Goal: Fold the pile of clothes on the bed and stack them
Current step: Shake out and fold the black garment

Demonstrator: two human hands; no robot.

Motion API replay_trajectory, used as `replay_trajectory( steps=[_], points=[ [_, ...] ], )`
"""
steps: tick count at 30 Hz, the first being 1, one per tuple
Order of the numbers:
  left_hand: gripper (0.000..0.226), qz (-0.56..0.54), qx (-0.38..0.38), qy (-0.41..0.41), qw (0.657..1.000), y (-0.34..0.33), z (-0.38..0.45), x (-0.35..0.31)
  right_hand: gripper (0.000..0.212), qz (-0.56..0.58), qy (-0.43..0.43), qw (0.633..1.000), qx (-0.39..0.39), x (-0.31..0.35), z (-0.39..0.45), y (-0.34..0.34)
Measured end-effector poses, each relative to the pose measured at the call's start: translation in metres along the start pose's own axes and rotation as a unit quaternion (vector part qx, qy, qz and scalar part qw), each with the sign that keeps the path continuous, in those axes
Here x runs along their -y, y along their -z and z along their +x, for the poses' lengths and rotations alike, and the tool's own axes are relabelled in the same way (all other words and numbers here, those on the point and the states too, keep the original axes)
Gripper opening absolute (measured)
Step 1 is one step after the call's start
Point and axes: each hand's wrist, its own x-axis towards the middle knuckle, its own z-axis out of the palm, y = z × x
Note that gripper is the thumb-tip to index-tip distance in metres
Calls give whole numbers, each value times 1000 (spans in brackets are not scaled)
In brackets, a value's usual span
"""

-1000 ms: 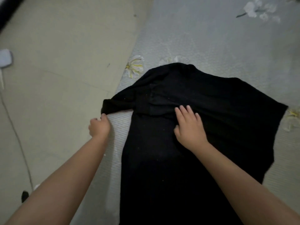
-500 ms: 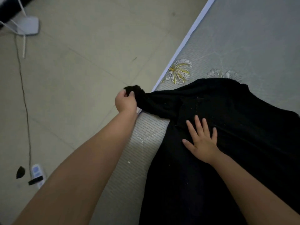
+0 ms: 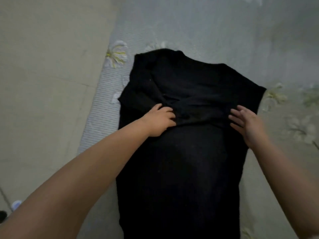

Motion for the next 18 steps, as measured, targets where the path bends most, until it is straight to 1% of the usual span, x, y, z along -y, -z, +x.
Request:
replay_trajectory(
  steps=[1,2,3,5,6,7,8,10,12,13,14,16,17,18],
  points=[
    [44,-18,-4,3,1000,-5,-4,0,36,-35,0,999,-29,-10,2,11],
    [44,-51,-48,2,998,-9,-10,0,38,-85,14,995,-46,-19,5,18],
    [40,-83,-117,-2,990,-8,-15,2,41,-142,41,988,-50,-27,8,23],
    [33,-84,-247,9,965,-5,-23,12,52,-251,116,960,-41,-39,15,25],
    [34,-71,-279,28,957,-1,-26,18,57,-294,153,943,-34,-41,19,22],
    [37,-63,-284,53,955,2,-28,25,61,-321,175,930,-27,-42,24,20],
    [41,-58,-283,79,954,5,-27,32,64,-332,181,926,-24,-39,29,16],
    [48,-62,-253,137,956,16,-22,44,72,-343,169,924,-12,-33,41,11],
    [57,-49,-198,209,957,25,-15,55,76,-386,151,910,6,-27,52,8],
    [60,-39,-166,237,956,29,-10,60,74,-406,152,901,11,-24,56,8],
    [62,-30,-131,256,957,31,-4,62,67,-416,167,894,18,-21,60,9],
    [58,1,-64,268,961,38,10,67,44,-407,214,887,44,-12,70,12],
    [51,28,-30,272,961,42,16,69,33,-381,227,894,58,-6,72,14],
    [42,62,1,274,960,48,19,71,24,-332,223,914,63,-1,71,17]
  ],
)
